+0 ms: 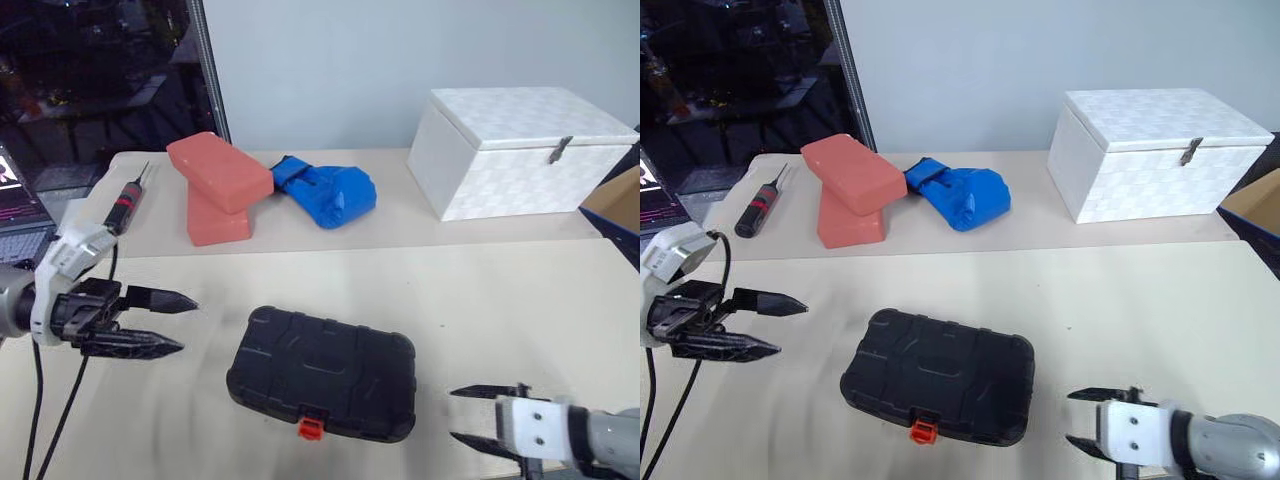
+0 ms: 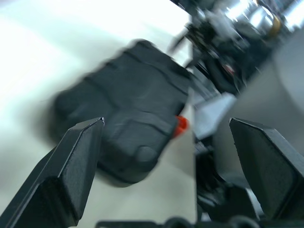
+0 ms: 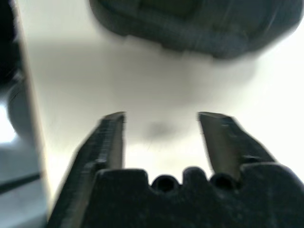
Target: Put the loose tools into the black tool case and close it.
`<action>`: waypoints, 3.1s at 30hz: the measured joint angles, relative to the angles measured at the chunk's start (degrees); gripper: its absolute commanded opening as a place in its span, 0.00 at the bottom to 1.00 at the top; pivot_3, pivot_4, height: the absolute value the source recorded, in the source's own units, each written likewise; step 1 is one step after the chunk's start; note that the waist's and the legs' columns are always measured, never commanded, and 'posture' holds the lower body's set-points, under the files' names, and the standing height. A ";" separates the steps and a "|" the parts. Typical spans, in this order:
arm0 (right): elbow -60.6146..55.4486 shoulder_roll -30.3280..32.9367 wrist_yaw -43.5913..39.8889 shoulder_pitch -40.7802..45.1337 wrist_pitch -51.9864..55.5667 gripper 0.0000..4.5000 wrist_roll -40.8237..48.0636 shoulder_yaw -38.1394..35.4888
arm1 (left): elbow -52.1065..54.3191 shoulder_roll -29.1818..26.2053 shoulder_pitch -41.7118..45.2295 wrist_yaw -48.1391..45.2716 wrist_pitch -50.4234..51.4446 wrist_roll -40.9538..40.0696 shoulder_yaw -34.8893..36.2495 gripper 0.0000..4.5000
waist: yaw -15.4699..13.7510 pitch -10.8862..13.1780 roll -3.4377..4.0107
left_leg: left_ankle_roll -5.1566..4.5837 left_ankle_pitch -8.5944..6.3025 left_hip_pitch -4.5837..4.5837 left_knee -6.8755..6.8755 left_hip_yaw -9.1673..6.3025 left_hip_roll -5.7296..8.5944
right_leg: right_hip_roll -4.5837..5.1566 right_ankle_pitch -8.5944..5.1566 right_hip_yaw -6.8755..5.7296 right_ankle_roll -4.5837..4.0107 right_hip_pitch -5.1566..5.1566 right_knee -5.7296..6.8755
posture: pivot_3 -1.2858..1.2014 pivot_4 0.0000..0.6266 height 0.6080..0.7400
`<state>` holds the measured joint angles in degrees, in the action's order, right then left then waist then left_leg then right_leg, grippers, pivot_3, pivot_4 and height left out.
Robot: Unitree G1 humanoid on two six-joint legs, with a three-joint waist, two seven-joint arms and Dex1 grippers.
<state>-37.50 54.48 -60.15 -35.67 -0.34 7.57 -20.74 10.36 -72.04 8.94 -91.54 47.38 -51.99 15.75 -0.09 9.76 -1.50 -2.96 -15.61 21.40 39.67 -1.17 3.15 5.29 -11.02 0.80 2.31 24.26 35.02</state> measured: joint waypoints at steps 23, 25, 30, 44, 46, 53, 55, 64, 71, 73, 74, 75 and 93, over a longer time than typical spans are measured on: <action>-5.42 -13.56 13.94 26.99 29.46 0.00 2.50 35.13 | 13.23 9.29 -1.25 3.41 -13.91 9.05 -8.02 1.00 | -0.16 0.11 -0.26 | 0.19 0.00 0.62 0.15 0.11 -0.13 | -0.08 0.40 -0.14 -0.34 0.67 -0.02 | 0.52 0.24 1.00; -2.70 -16.84 17.80 30.29 31.48 0.00 1.85 34.39 | 13.58 9.84 -1.72 4.83 -13.88 9.10 -7.90 1.00 | -0.08 0.12 -0.25 | 0.22 0.05 0.53 0.16 0.12 -0.14 | -0.08 0.38 -0.15 -0.30 0.62 -0.01 | 0.52 0.24 1.00; 11.36 -24.62 26.77 44.26 32.58 0.00 -3.62 34.01 | 14.09 15.14 -2.13 12.46 -13.64 9.18 -7.93 1.00 | 0.22 0.13 -0.23 | 0.24 0.19 0.49 0.13 0.16 -0.10 | -0.28 0.54 -0.20 -0.30 0.68 0.04 | 0.52 0.24 1.00; 10.63 -22.41 18.67 45.76 38.92 0.78 7.45 26.90 | 16.05 24.89 1.65 34.33 -8.91 14.18 -15.10 1.00 | 0.07 0.14 -0.18 | 0.13 0.03 0.76 0.04 0.16 0.02 | -0.38 0.82 -0.14 -0.72 0.92 0.02 | 0.52 0.24 1.00; 7.54 -22.25 18.67 44.17 41.17 0.84 9.33 26.97 | 15.84 24.94 0.74 35.07 -9.81 16.43 -16.70 1.00 | 0.17 0.13 -0.18 | 0.14 0.04 0.63 0.04 0.16 0.01 | -0.40 0.81 -0.13 -0.73 0.83 0.03 | 0.52 0.24 1.00; 6.53 -29.86 26.31 42.78 43.39 0.73 8.56 32.96 | 14.00 25.52 1.10 35.19 -12.33 19.16 -18.57 1.00 | 0.28 0.08 -0.10 | 0.15 0.03 -0.23 0.04 0.16 -0.10 | -0.31 0.38 -0.14 -0.22 0.00 -0.01 | 0.52 0.24 1.00; 6.56 -31.35 28.12 42.79 43.53 0.62 8.24 33.48 | 13.57 25.74 2.06 35.20 -12.25 19.44 -19.24 1.00 | 0.20 0.08 -0.10 | 0.15 0.03 -0.23 0.05 0.16 -0.07 | -0.27 0.37 -0.17 -0.19 0.00 -0.01 | 0.52 0.24 1.00; 4.85 -33.16 30.85 41.72 46.84 0.28 9.50 33.65 | 12.56 26.60 7.18 36.04 -9.57 21.23 -22.28 1.00 | -0.05 0.06 -0.07 | 0.13 0.02 -0.21 0.01 0.15 -0.01 | -0.28 0.42 -0.15 -0.29 0.04 0.00 | 0.52 0.24 1.00; 5.70 -33.07 32.60 41.72 46.66 0.01 8.21 35.06 | 13.65 26.78 7.27 37.00 -8.16 21.16 -22.44 1.00 | 0.09 0.06 -0.07 | 0.13 0.02 -0.20 0.00 0.15 -0.02 | -0.26 0.36 -0.16 -0.20 0.06 -0.01 | 0.52 0.24 1.00; 5.90 -33.63 32.93 41.72 46.00 0.01 7.74 35.74 | 13.91 26.73 7.17 37.00 -7.85 21.14 -22.22 1.00 | 0.13 0.06 -0.07 | 0.13 0.02 -0.17 0.00 0.15 -0.02 | -0.26 0.36 -0.16 -0.20 0.08 -0.02 | 0.52 0.24 1.00; 5.90 -33.78 32.98 41.71 45.97 0.01 7.65 35.77 | 14.05 26.65 7.10 36.99 -7.71 21.13 -22.10 1.00 | 0.14 0.06 -0.07 | 0.13 0.02 -0.15 0.00 0.15 -0.02 | -0.26 0.36 -0.16 -0.20 0.09 -0.02 | 0.52 0.24 1.00; 5.89 -33.88 33.02 41.70 45.91 0.01 7.60 35.77 | 14.17 26.59 7.03 36.99 -7.55 21.13 -22.00 1.00 | 0.16 0.06 -0.07 | 0.13 0.02 -0.15 0.01 0.15 -0.02 | -0.26 0.36 -0.16 -0.19 0.09 -0.02 | 0.52 0.24 1.00; 7.72 -38.85 33.28 42.28 44.32 0.01 8.33 34.30 | 15.84 26.37 7.33 39.28 -4.96 22.81 -22.63 1.00 | 1.04 0.07 -0.06 | 0.14 0.02 -0.20 -0.01 0.15 -0.07 | -0.26 0.35 -0.13 -0.18 0.09 0.00 | 0.52 0.24 1.00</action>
<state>-29.78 15.63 -26.87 6.61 43.98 15.90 13.57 26.20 -45.67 16.28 -52.26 42.42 -29.18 -6.88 0.95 9.83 -1.57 -2.82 -15.59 21.20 39.66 -1.02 3.08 5.03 -10.67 0.68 2.13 24.36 35.03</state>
